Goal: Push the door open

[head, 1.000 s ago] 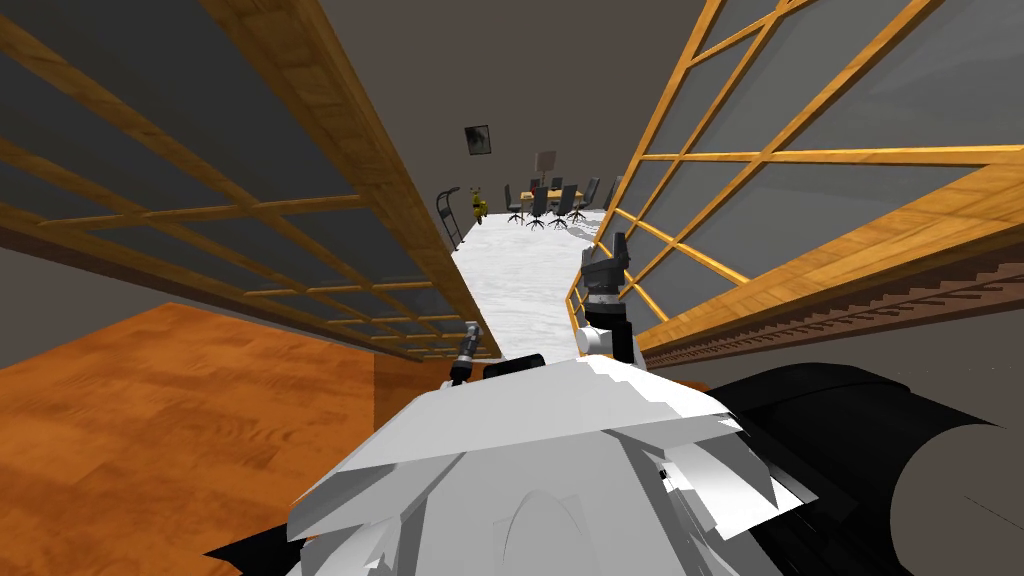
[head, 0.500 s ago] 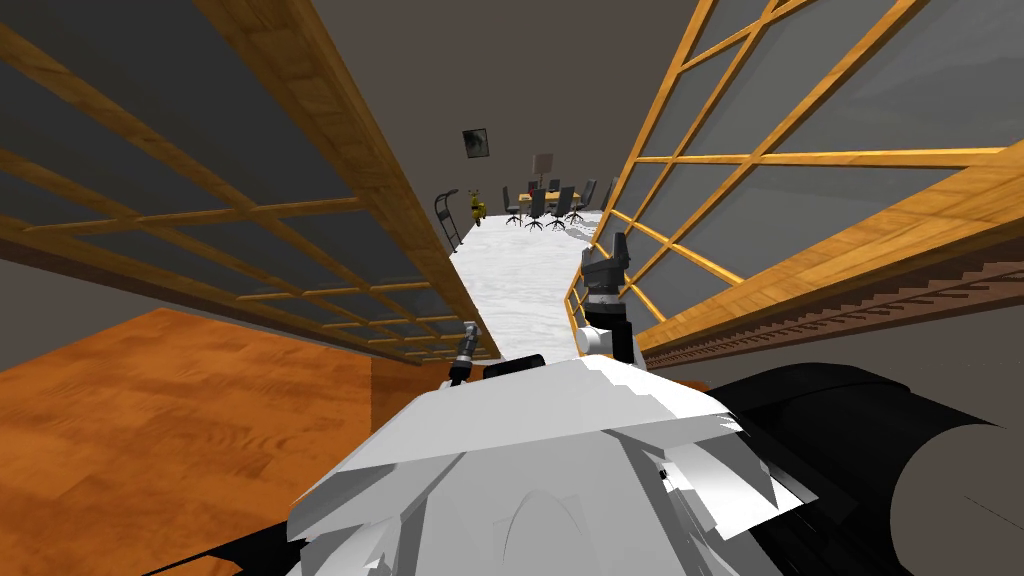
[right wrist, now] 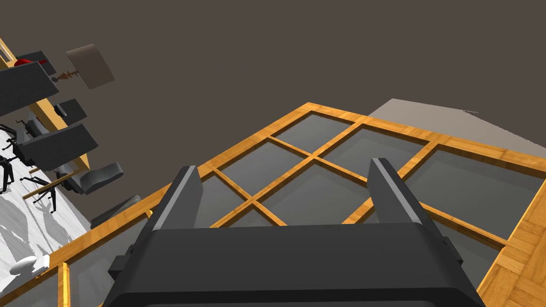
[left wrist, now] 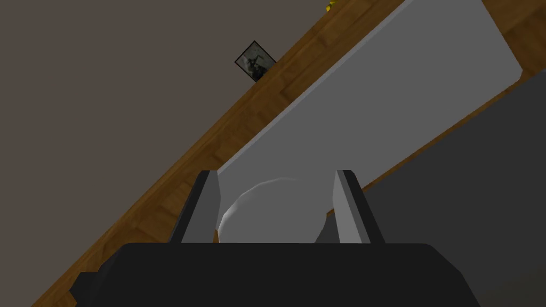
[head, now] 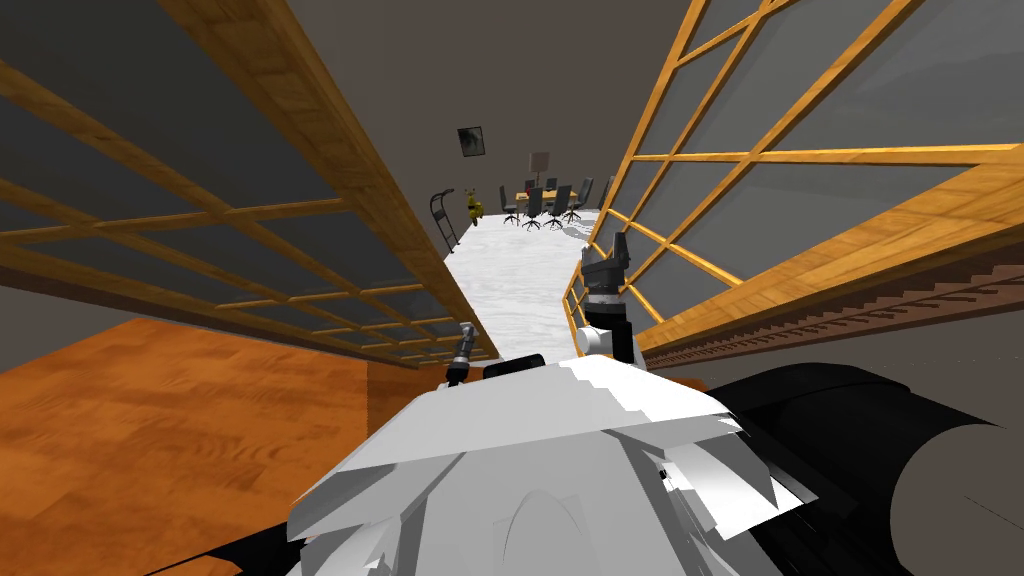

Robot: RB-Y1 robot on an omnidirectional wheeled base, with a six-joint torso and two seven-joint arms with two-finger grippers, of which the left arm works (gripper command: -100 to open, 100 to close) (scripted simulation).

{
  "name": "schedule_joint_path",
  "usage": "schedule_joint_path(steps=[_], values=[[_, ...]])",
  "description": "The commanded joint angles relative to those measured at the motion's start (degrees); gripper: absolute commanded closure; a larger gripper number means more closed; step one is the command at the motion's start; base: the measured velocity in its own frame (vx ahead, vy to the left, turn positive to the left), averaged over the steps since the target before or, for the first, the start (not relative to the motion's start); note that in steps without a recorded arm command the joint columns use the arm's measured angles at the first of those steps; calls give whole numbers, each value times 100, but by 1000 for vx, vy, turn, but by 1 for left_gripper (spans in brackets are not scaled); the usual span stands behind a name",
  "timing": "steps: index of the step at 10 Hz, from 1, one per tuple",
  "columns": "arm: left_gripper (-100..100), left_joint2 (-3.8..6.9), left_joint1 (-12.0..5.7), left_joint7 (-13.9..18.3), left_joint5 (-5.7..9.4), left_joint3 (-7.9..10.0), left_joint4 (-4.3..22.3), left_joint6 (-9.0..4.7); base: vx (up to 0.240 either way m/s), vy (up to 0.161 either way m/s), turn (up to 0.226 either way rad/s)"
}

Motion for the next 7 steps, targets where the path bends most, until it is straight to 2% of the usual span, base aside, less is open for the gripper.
schedule_joint_path(steps=[1,3,4,7], values=[[100,124,-47,286,85,220,-49,48,25,-23,-39],[100,124,-47,330,85,220,-49,48,26,-11,-6],[100,140,-52,570,102,294,-38,48,26,-21,-67],[100,140,-52,570,102,294,-38,48,9,-13,-4]])
